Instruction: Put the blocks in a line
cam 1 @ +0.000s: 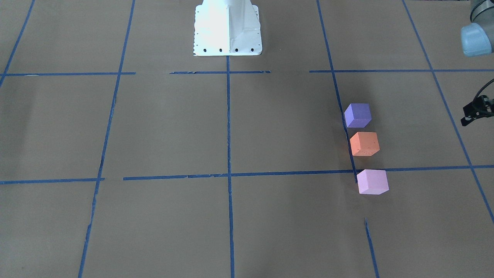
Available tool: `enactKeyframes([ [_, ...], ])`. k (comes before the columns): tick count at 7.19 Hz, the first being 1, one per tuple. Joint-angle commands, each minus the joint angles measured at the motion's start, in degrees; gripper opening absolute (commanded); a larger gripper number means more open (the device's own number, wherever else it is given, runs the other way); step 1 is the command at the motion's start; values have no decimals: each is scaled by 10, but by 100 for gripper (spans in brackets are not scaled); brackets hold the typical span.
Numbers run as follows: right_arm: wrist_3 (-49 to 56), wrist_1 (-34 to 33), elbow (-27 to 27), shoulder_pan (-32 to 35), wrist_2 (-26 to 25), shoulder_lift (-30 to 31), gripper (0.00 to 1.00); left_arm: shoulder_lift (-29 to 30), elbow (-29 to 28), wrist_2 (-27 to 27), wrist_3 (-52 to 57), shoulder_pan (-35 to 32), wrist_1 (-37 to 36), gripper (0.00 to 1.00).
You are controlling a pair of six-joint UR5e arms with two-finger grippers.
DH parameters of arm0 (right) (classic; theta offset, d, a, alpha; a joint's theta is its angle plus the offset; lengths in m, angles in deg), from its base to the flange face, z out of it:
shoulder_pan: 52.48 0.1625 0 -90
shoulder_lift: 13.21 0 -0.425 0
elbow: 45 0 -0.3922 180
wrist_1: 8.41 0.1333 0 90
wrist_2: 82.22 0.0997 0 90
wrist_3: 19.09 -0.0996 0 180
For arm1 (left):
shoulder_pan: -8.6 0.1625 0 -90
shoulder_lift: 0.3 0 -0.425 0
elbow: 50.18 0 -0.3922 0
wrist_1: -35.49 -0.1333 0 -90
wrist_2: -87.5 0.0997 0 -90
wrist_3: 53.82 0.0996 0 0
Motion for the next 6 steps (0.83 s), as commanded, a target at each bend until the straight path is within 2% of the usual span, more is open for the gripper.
enactKeyframes([
  [1, 0, 0, 0, 0, 0, 0, 100, -105, -12, -64, 14, -22, 121, 100],
  [3, 0, 0, 0, 0, 0, 0, 100, -124, -13, -55, 7, -22, 121, 100],
  [4, 0, 0, 0, 0, 0, 0, 100, -126, -14, -55, 8, -44, 112, 100],
  [6, 0, 0, 0, 0, 0, 0, 100, -119, -7, -60, 15, -82, -11, 100],
])
